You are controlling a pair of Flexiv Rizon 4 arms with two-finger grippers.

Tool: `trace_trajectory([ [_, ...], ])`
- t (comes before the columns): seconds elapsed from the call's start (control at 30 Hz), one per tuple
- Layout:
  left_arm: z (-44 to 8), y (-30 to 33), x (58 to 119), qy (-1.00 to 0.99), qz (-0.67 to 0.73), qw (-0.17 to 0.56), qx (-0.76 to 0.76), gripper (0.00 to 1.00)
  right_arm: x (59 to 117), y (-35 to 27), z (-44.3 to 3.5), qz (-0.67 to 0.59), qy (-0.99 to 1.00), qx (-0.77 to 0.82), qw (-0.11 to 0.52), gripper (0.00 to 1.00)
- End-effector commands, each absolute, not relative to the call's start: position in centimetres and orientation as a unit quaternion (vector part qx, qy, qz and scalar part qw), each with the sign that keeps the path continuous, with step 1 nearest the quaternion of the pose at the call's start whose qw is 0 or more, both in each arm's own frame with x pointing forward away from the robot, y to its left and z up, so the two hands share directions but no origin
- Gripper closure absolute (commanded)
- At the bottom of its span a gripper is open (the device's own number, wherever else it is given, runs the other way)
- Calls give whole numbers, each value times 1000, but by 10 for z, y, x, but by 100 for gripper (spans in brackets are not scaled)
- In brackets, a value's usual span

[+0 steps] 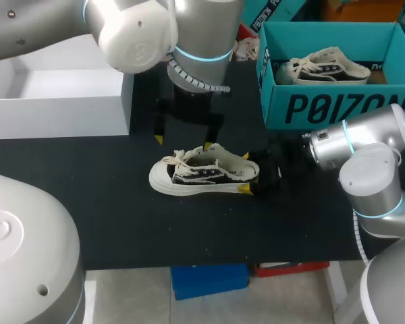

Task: Take the shoe out of the shoebox, open the shoe tongue, remove and reinsert the insole, then place the shoe into the shoebox

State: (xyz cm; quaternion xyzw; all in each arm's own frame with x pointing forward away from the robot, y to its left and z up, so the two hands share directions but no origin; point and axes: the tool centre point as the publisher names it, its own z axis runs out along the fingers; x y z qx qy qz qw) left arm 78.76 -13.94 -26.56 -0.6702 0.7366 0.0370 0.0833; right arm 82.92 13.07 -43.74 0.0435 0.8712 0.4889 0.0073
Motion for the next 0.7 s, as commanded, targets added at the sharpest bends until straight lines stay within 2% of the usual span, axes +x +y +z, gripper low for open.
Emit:
trace_trajectory([
  [0.03, -293, -177, 797, 743, 94, 101, -655, 0, 830, 133, -442, 489, 871, 44, 8, 100],
  [0.43, -333, -205, 805, 738, 139, 89, -654, 0, 830, 133, -442, 489, 871, 44, 8, 100],
  [0.7, -350, -203, 808, 729, 165, 111, -655, 0, 830, 133, -442, 489, 871, 44, 8, 100],
])
